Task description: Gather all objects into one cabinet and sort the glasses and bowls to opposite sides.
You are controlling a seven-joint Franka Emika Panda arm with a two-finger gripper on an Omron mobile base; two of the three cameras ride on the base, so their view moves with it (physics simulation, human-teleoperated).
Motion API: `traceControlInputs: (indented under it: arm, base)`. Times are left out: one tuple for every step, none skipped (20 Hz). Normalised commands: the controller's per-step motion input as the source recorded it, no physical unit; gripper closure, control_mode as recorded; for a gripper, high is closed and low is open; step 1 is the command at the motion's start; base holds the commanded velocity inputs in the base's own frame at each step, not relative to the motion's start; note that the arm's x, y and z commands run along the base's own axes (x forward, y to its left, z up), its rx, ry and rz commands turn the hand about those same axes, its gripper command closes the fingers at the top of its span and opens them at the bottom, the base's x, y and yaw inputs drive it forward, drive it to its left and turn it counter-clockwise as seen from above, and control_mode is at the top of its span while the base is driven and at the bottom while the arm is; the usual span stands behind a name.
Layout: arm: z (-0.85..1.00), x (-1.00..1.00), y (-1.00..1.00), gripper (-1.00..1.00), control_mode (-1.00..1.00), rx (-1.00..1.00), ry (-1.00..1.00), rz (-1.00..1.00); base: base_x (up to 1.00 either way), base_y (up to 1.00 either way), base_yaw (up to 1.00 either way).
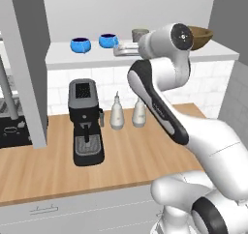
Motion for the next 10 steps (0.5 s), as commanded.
traceControlInputs:
  arm:
    - [0.42, -1.0, -0.6, -1.0, -1.0, 0.05, 0.0, -0.09]
    - [0.44, -1.0, -0.56, -1.0, -1.0, 0.05, 0.0, -0.1]
    - [0.42, -1.0, -0.54, -1.0, -1.0, 0.05, 0.0, -0.1]
    - [0.43, -1.0, -0.48, -1.0, -1.0, 0.04, 0.03, -0.12]
    - [0.4, -1.0, -0.44, -1.0, -1.0, 0.03, 0.04, -0.13]
    - [0.29, -1.0, -0.36, -1.0, -1.0, 0.0, 0.05, -0.13]
    - [0.2, -1.0, -0.34, -1.0, -1.0, 0.0, 0.05, -0.14]
    - [0.13, -1.0, -0.3, -1.0, -1.0, 0.0, 0.06, -0.14]
    - [0.09, -1.0, -0.27, -1.0, -1.0, 0.0, 0.07, -0.15]
    - [0.05, -1.0, -0.24, -1.0, -1.0, 0.0, 0.08, -0.16]
  base:
    - [0.0, 0.0, 0.0]
    - [0.0, 0.0, 0.0]
    - [0.0, 0.0, 0.0]
    - [0.0, 0.0, 0.0]
    - [0.0, 0.0, 0.0]
    - [0.0, 0.0, 0.0]
    - [0.0, 0.0, 0.0]
    - [0.0, 0.0, 0.0]
    - [0.0, 0.0, 0.0]
    - [0.0, 0.0, 0.0]
